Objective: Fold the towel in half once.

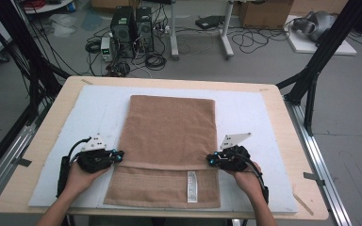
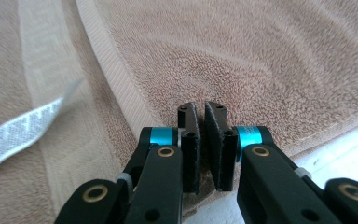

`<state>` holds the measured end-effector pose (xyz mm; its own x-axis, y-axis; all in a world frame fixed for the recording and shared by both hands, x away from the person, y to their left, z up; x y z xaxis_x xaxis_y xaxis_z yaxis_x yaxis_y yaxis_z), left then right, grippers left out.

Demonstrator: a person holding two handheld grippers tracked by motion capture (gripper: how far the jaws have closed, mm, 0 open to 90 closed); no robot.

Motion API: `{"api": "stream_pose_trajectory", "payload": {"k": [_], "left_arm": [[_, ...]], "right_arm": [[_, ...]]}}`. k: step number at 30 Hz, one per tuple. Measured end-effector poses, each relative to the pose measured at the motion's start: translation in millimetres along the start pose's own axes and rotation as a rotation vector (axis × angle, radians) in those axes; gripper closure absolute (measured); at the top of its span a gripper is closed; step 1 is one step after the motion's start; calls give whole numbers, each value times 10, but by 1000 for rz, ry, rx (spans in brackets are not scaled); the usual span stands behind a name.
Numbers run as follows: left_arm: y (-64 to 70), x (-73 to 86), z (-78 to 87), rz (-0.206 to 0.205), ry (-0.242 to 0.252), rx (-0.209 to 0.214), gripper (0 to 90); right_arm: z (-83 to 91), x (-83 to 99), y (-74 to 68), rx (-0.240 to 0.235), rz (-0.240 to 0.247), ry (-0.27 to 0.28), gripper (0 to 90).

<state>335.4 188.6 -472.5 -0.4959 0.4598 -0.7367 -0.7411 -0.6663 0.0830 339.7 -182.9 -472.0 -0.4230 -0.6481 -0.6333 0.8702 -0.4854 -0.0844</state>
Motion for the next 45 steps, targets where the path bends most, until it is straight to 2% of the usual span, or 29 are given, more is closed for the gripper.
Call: {"api": "stream_pose_trajectory", "payload": {"k": [2,4,8,10,11,14,15,16,17,20,22,27,36,41,45], "left_arm": [[-16,-19,69,9,20,2,894],[-34,-22,118,3,16,-12,896],[-36,0,101,2,1,11,879],[2,-1,38,-3,-12,28,736],[27,5,5,-23,-29,35,689],[67,27,-119,-61,-82,16,601],[64,48,-163,-68,-109,5,605],[68,55,-192,-70,-111,0,621],[73,45,-198,-76,-99,1,647],[76,30,-202,-70,-95,-7,809],[81,20,-197,-70,-92,-13,843],[67,-22,-95,-38,-47,-2,854],[71,-165,186,-35,22,-7,855],[156,-183,356,-42,52,4,855],[297,-150,548,-62,74,12,855]], "right_arm": [[52,-20,10,-9,-8,21,848],[103,-40,21,-9,-13,34,848],[110,-63,14,-13,-6,17,848],[55,-45,8,-14,2,-4,847],[24,-23,-2,-16,2,-22,846],[-61,41,-4,-21,0,-41,841],[-77,61,7,-20,-1,-38,840],[-91,82,8,-24,-13,-41,840],[-101,91,11,-28,-18,-38,840],[-121,97,19,-34,-20,-34,841],[-123,91,17,-38,-20,-37,843],[-66,45,5,-39,-6,-27,846],[155,-147,-42,-39,15,48,846],[311,-224,-139,-44,46,76,846],[476,-249,-288,-64,71,100,846]]}}
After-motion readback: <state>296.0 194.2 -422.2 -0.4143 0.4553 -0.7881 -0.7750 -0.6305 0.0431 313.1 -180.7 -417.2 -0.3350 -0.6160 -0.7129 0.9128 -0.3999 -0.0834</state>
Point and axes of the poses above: each handheld gripper's, and its own axes: z roughly backward along the jaws, x roughly out of its underside, y roughly to its right, the point moved 7 cm from there along -z, roughly forward along the jaws, and after that the axes turned 8 degrees about -y, right-handed, at the moved point
